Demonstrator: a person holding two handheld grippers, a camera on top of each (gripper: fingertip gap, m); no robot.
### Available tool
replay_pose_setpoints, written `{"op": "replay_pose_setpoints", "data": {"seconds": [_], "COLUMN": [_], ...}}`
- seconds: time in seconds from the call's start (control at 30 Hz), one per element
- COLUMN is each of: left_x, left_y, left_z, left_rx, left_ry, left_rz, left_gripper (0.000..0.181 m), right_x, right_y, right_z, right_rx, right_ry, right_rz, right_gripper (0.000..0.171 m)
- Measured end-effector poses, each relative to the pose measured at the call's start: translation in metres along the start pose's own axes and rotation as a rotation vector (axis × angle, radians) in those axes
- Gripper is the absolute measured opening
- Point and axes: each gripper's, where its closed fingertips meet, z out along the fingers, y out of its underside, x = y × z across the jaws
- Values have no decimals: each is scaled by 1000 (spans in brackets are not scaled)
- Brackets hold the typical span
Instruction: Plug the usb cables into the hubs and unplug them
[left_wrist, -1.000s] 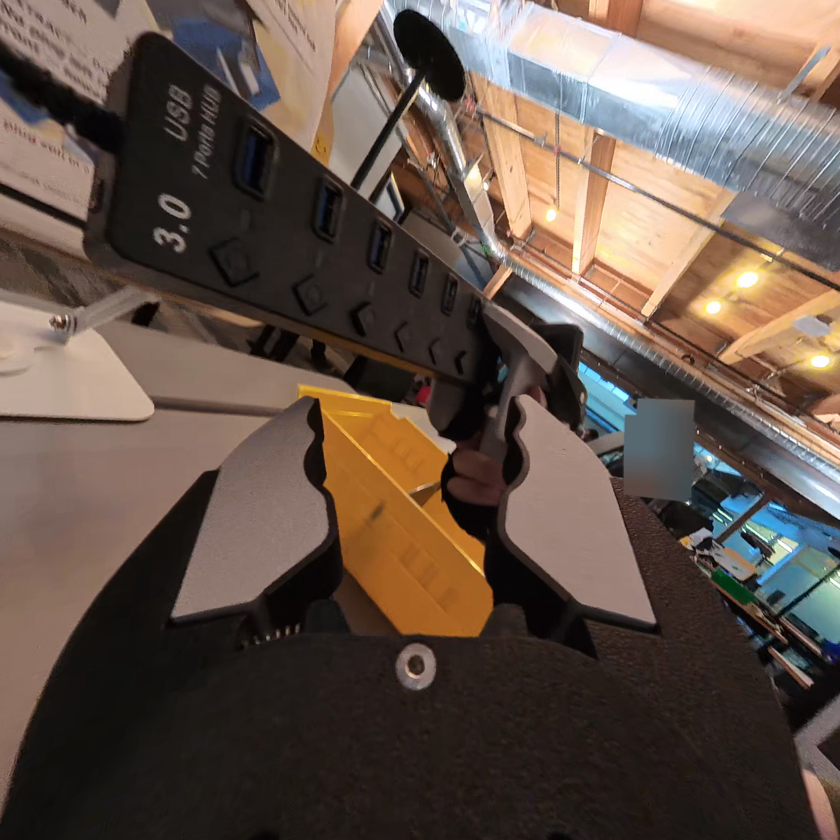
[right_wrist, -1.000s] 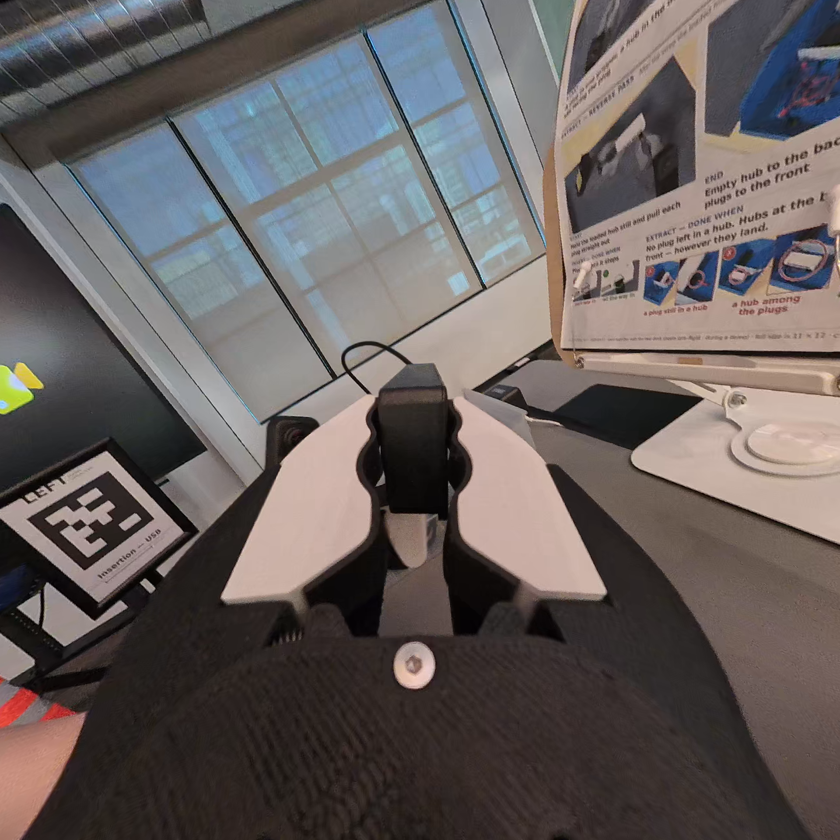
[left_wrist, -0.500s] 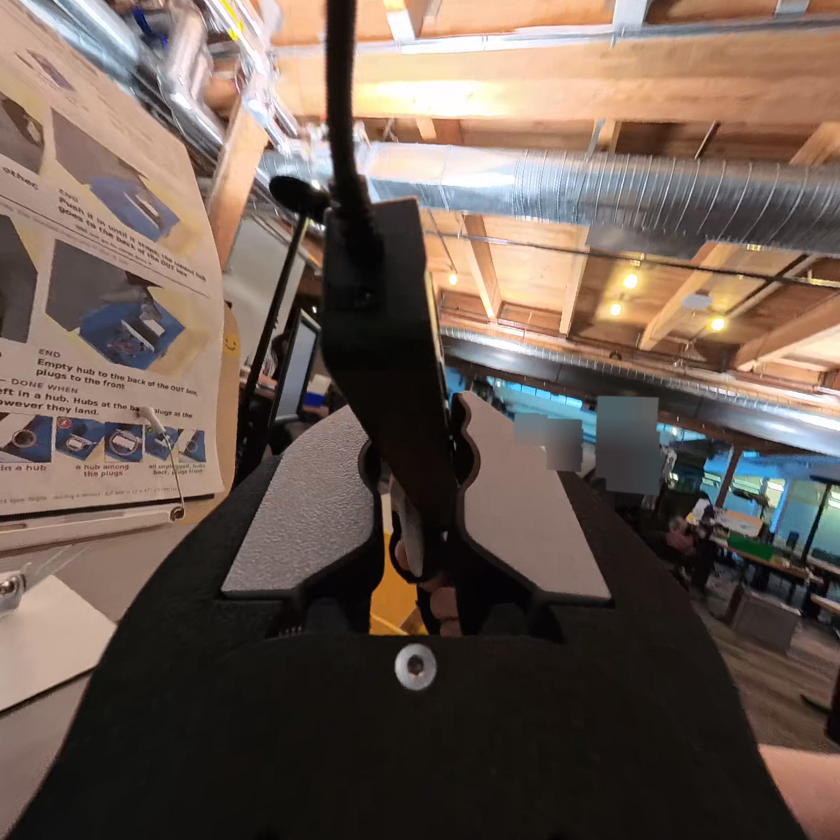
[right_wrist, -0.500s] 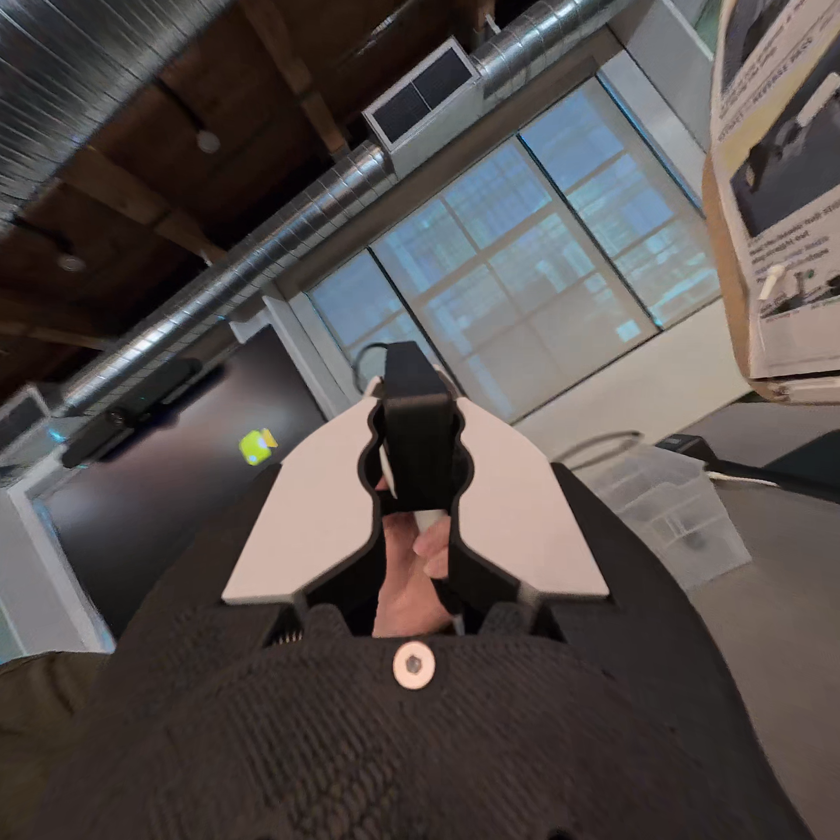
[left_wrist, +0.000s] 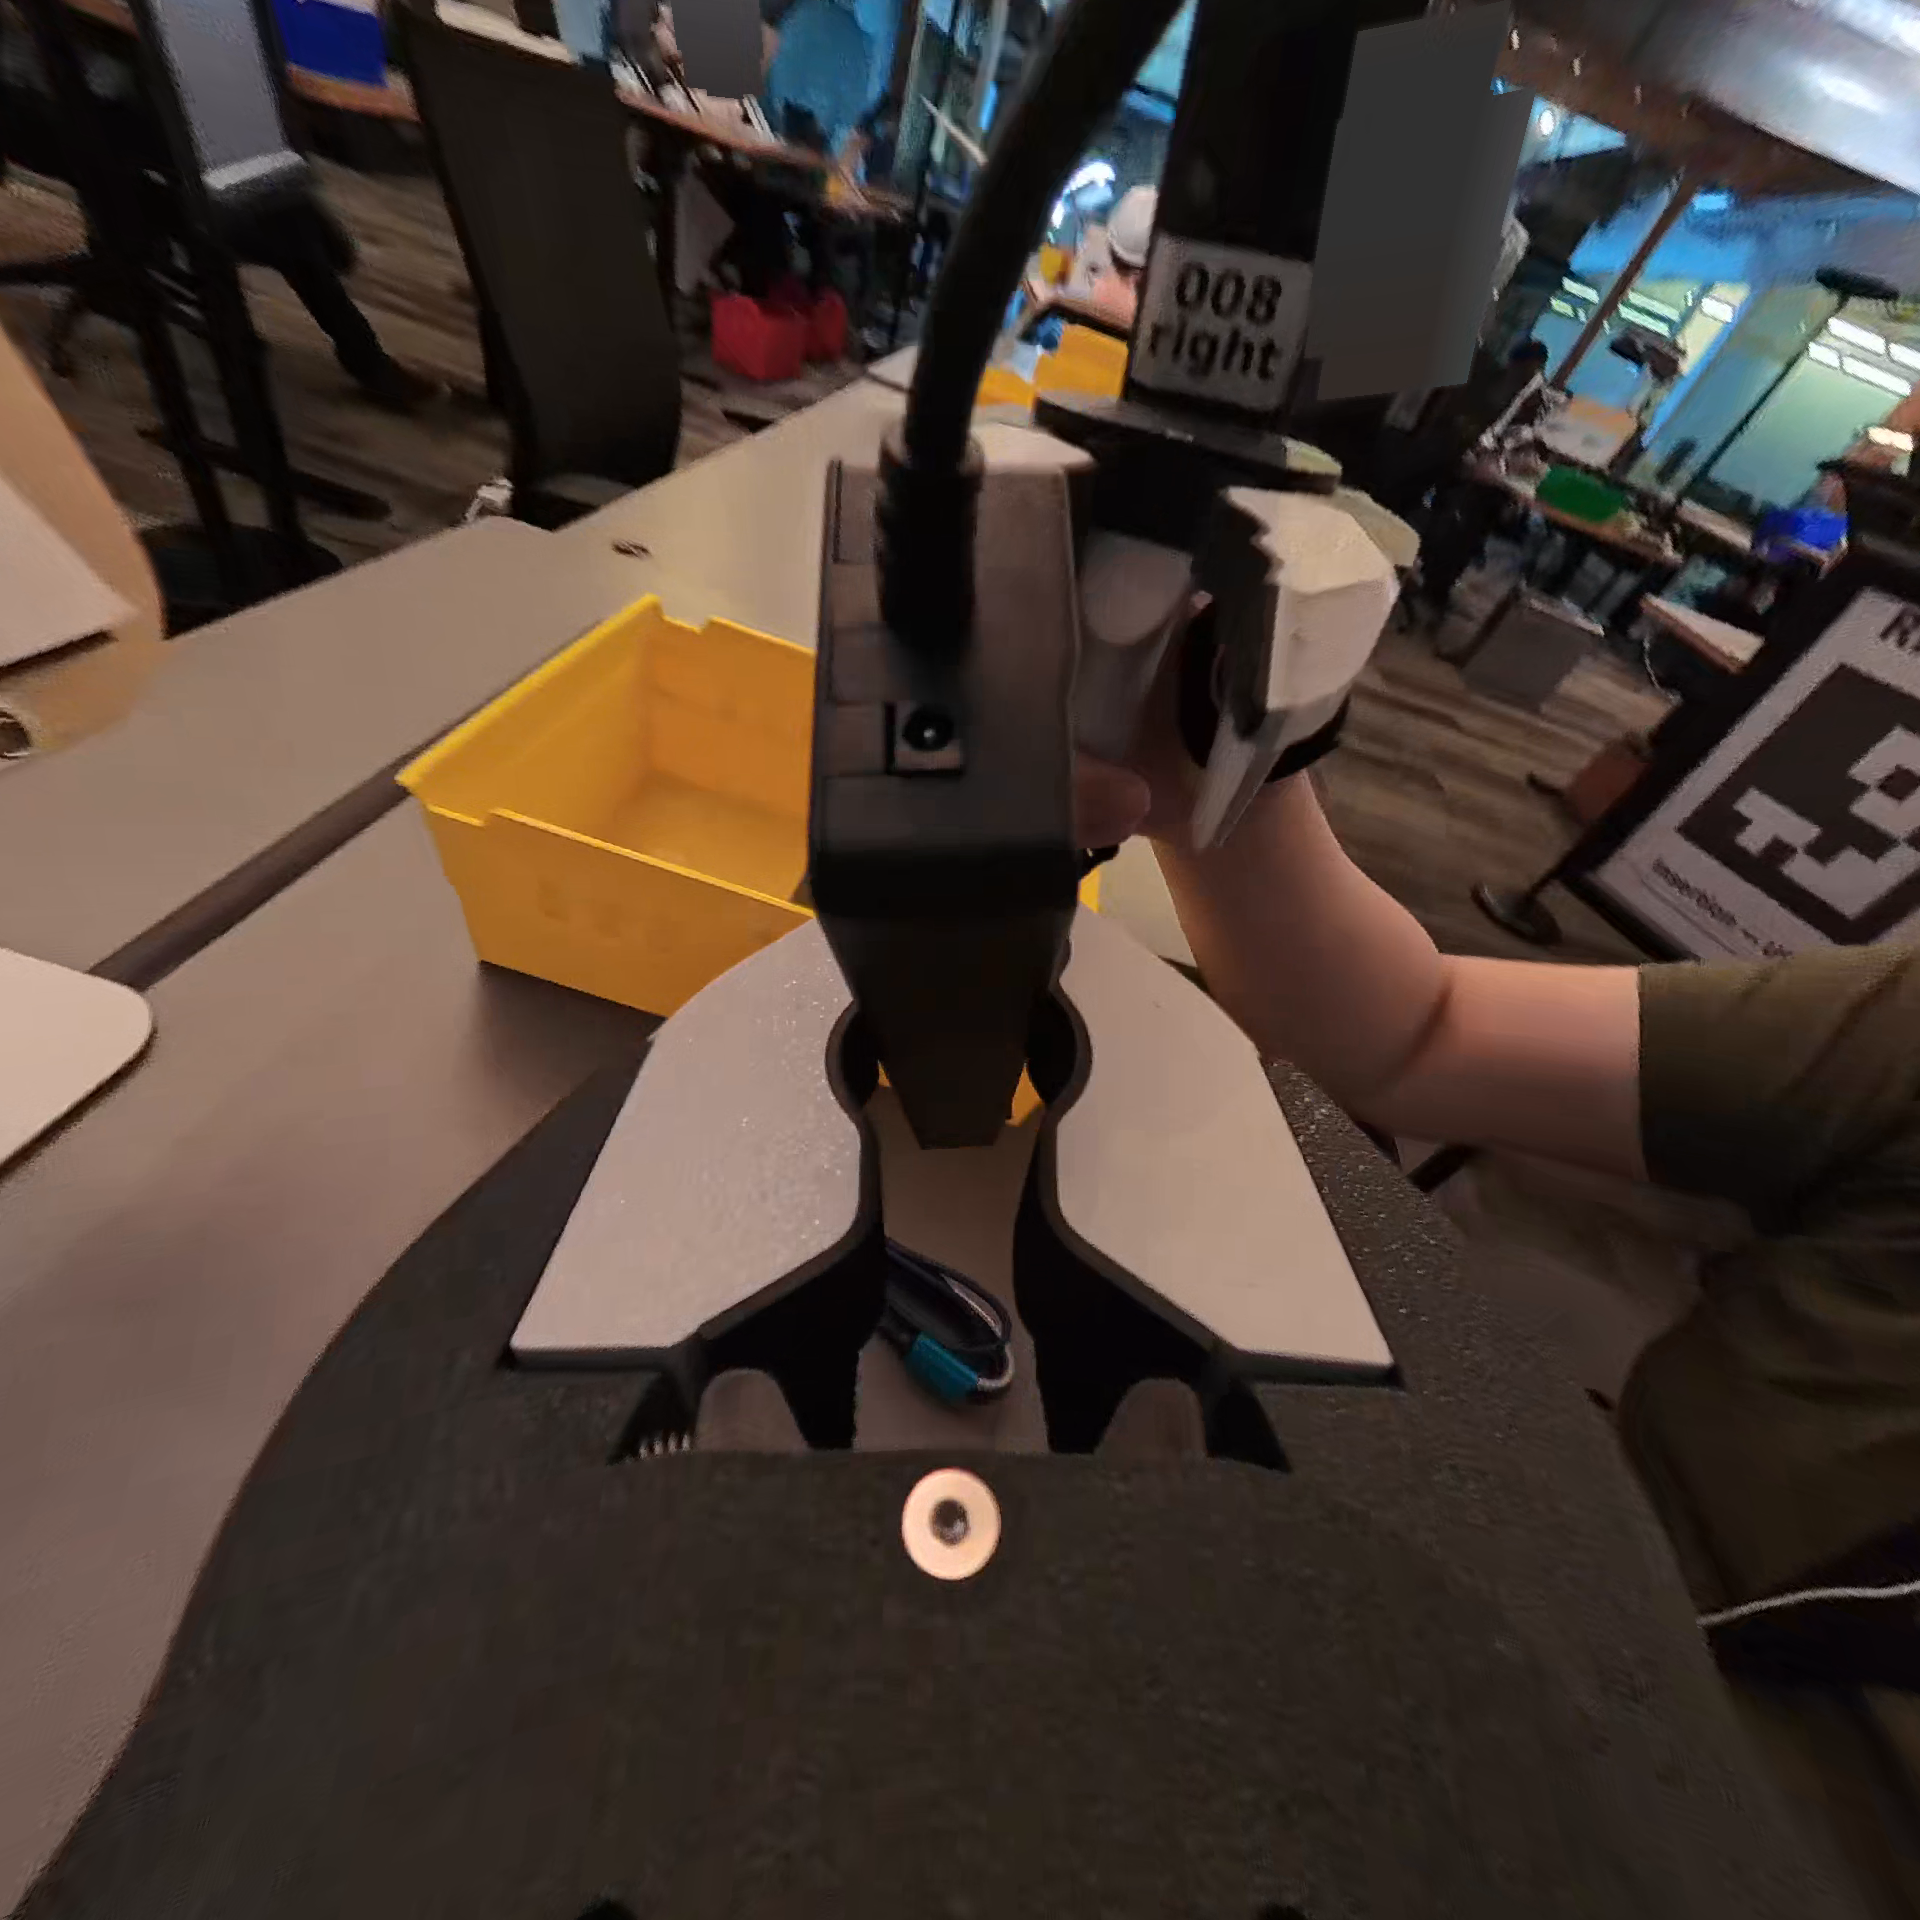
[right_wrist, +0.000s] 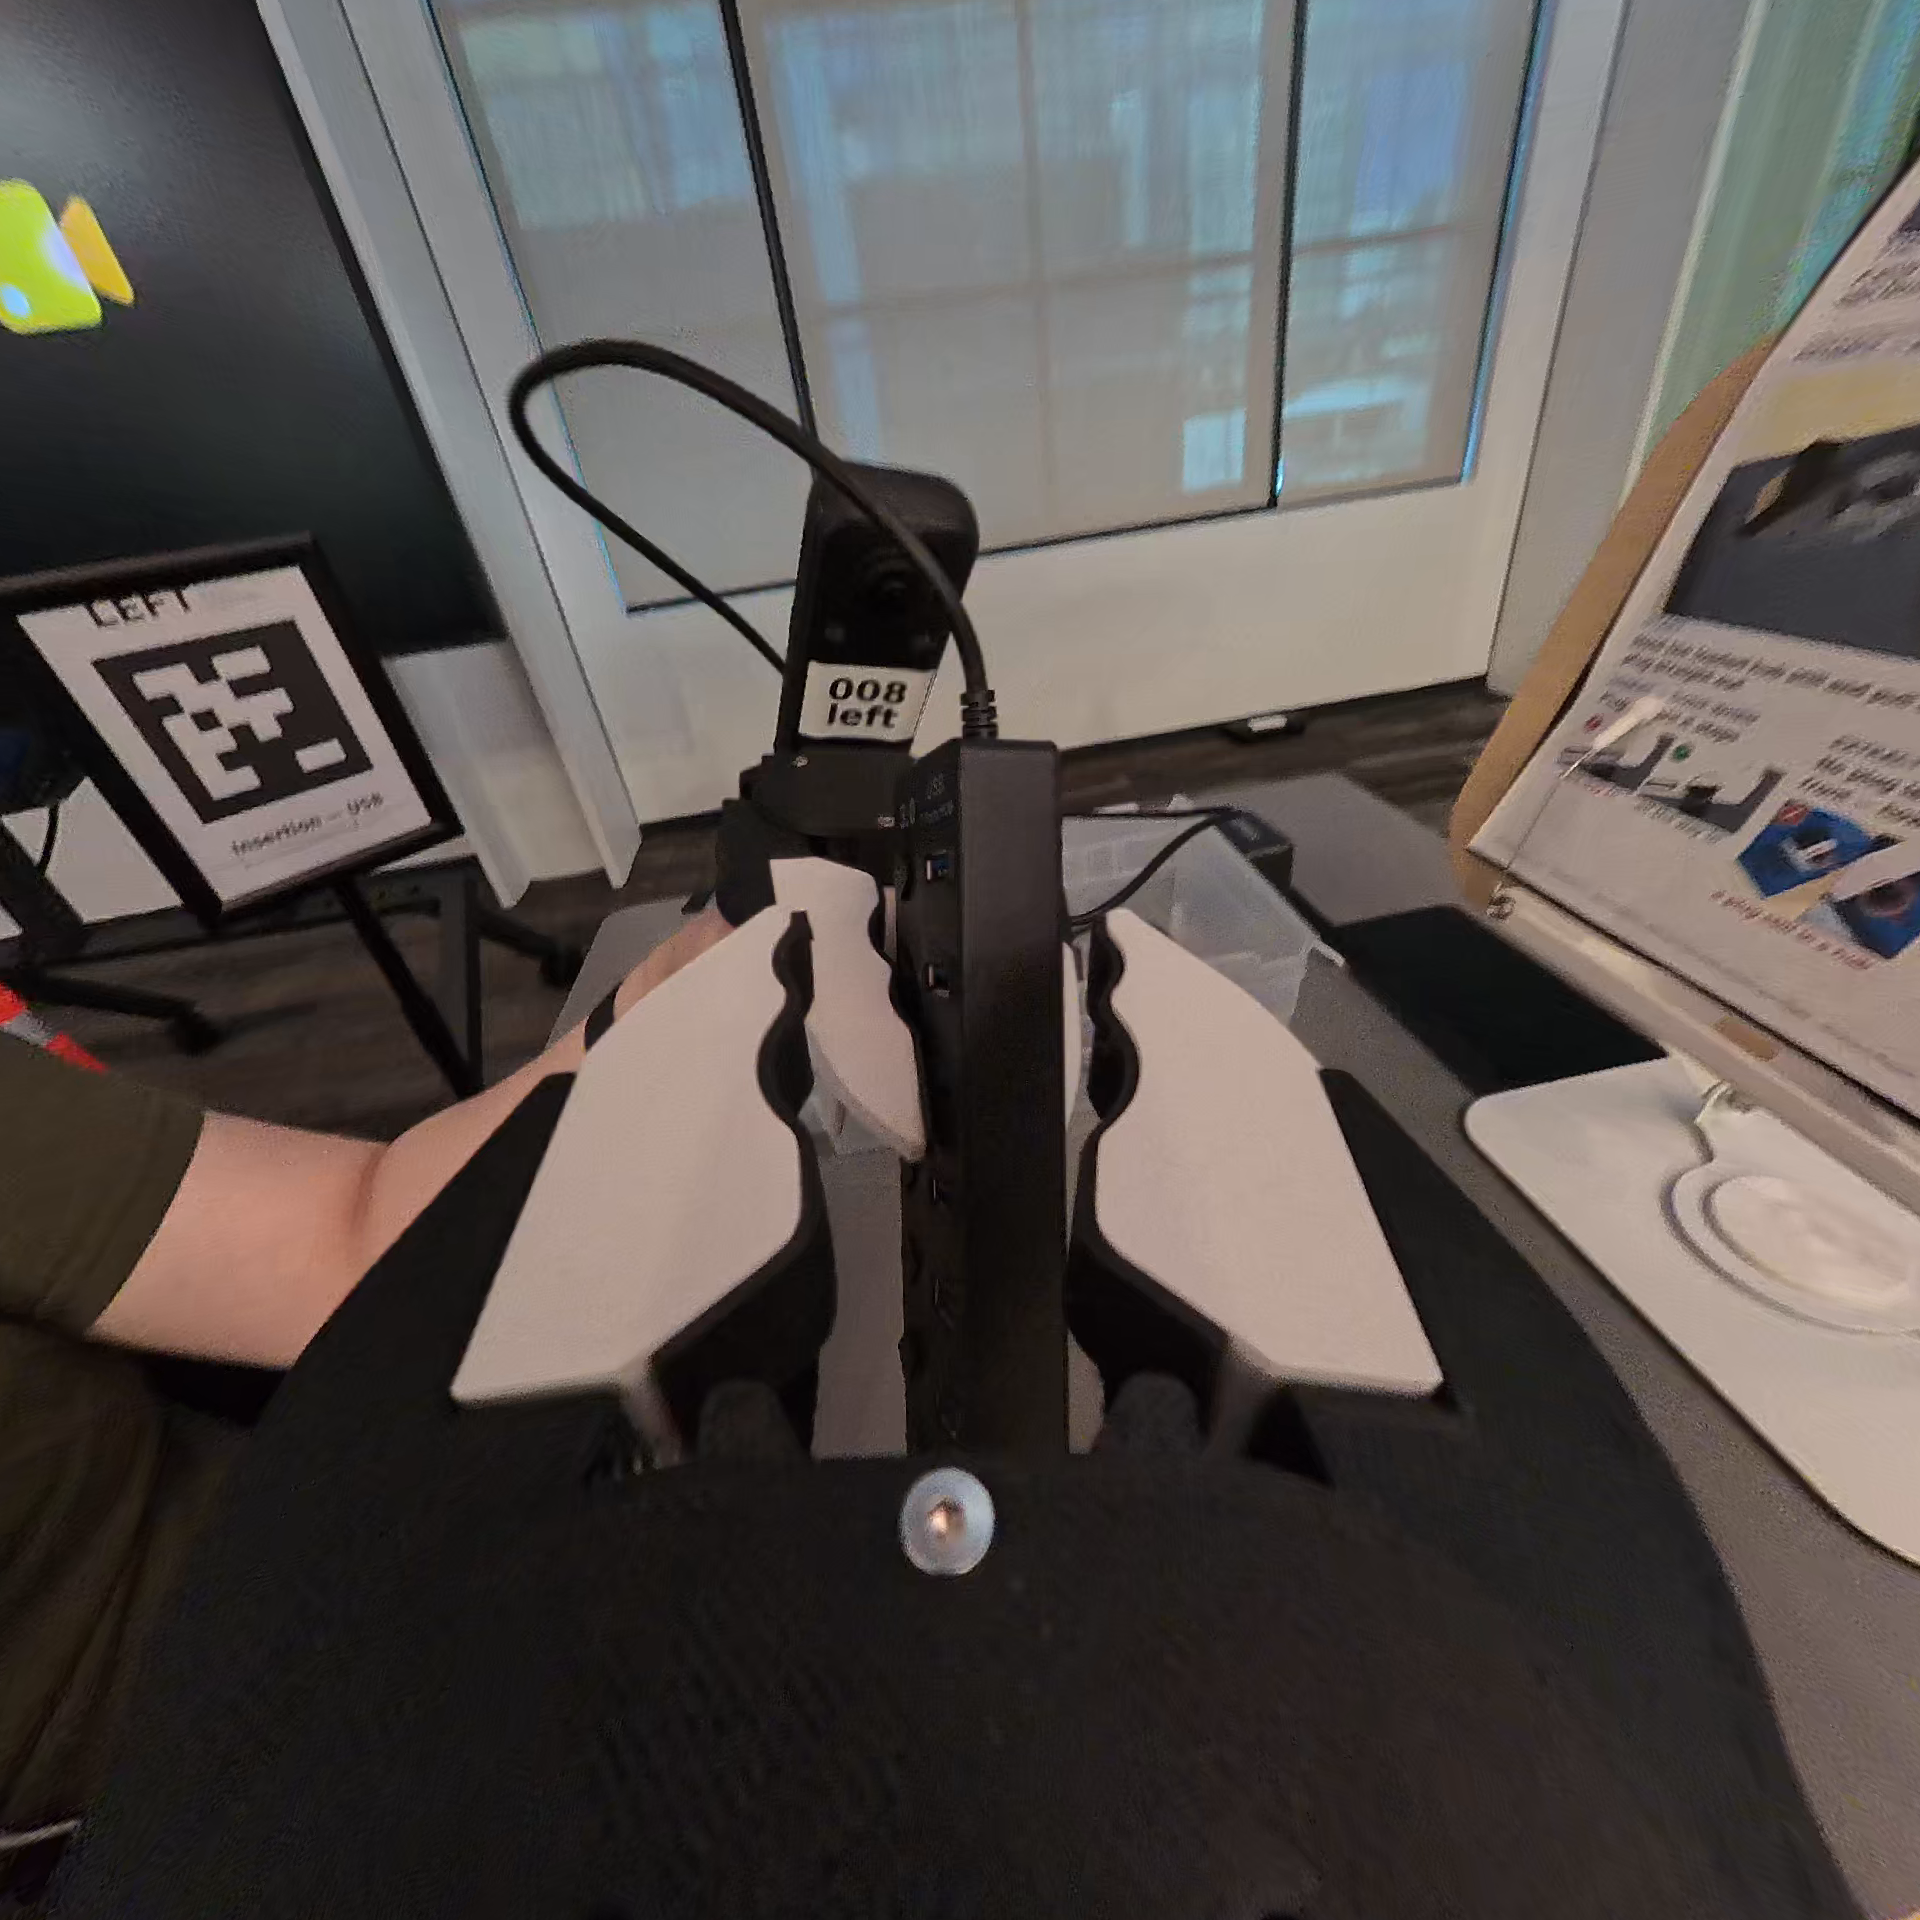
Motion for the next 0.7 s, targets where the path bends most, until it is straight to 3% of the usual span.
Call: {"op": "replay_pose_setpoints", "data": {"seconds": [0.17, 0.23, 0.33, 0.5, 0.7], "left_x": [10, 12, 18, 12, 14], "left_y": [13, 17, 18, 10, 50], "left_z": [19, 23, 23, 23, 24], "left_rx": [-81, -110, -108, -30, -259], "left_ry": [49, 55, 105, 87, 124], "left_rz": [14, 6, -12, -41, -123], "left_gripper": [25, 25, 25, 31, 32], "right_x": [6, -1, -6, 4, 28], "right_y": [26, 33, 34, 22, -7], "right_z": [10, 11, 9, 7, -28], "right_rx": [-128, -170, -176, -83, 78], "right_ry": [6, -69, -132, -84, -36], "right_rz": [74, 99, 140, 174, 242], "right_gripper": [52, 31, 25, 25, 26]}}
